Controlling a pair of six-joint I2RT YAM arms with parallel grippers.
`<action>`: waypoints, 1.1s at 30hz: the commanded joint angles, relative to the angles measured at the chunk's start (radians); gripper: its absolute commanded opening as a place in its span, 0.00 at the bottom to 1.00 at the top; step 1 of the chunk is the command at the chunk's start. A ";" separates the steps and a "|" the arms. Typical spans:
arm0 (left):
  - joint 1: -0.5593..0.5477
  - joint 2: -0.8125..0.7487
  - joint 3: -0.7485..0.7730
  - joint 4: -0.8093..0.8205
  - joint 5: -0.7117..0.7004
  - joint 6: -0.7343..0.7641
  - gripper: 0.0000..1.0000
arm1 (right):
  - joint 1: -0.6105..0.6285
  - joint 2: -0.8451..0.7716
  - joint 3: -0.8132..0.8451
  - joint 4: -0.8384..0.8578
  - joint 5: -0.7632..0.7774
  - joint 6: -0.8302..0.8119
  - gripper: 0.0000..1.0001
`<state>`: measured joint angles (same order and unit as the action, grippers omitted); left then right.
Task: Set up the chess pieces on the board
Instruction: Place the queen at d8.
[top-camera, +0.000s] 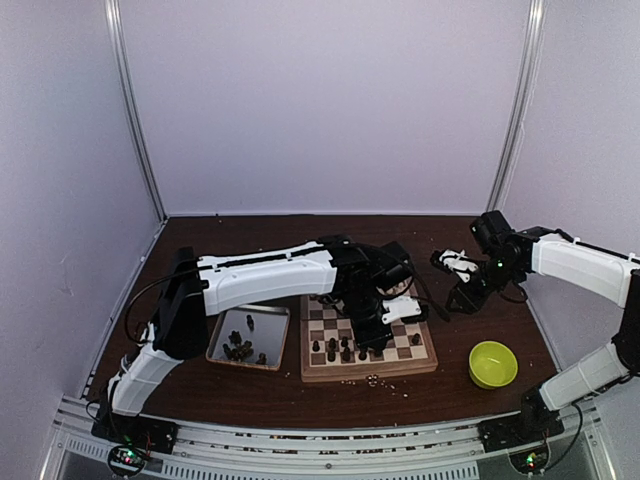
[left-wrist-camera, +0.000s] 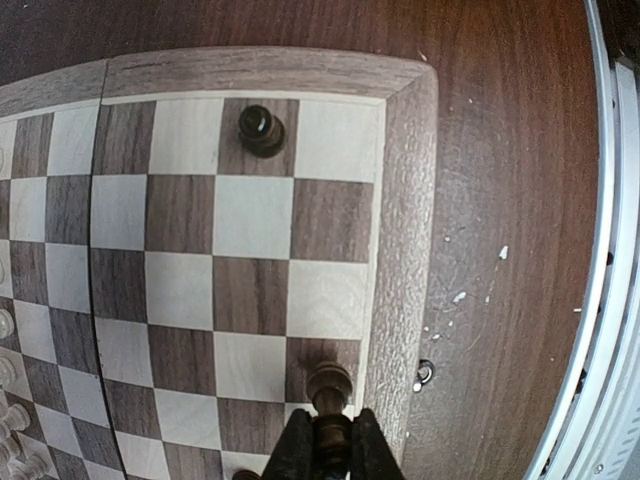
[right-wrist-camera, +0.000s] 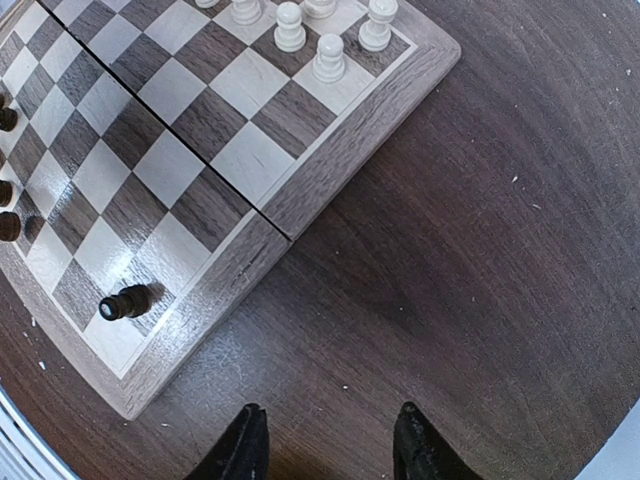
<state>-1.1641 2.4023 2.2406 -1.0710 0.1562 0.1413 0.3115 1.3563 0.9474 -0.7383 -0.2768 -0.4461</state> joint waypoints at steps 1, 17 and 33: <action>-0.002 0.023 0.022 0.007 -0.009 0.017 0.02 | -0.007 0.008 0.026 -0.013 -0.010 -0.009 0.43; -0.002 0.040 0.022 0.002 -0.008 0.009 0.13 | -0.006 0.023 0.031 -0.022 -0.020 -0.016 0.43; 0.043 -0.464 -0.308 0.155 -0.375 -0.210 0.36 | -0.006 0.035 0.033 -0.030 -0.042 -0.021 0.44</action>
<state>-1.1618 2.1445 2.0815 -1.0035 -0.0303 0.0643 0.3115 1.3842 0.9585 -0.7532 -0.2985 -0.4500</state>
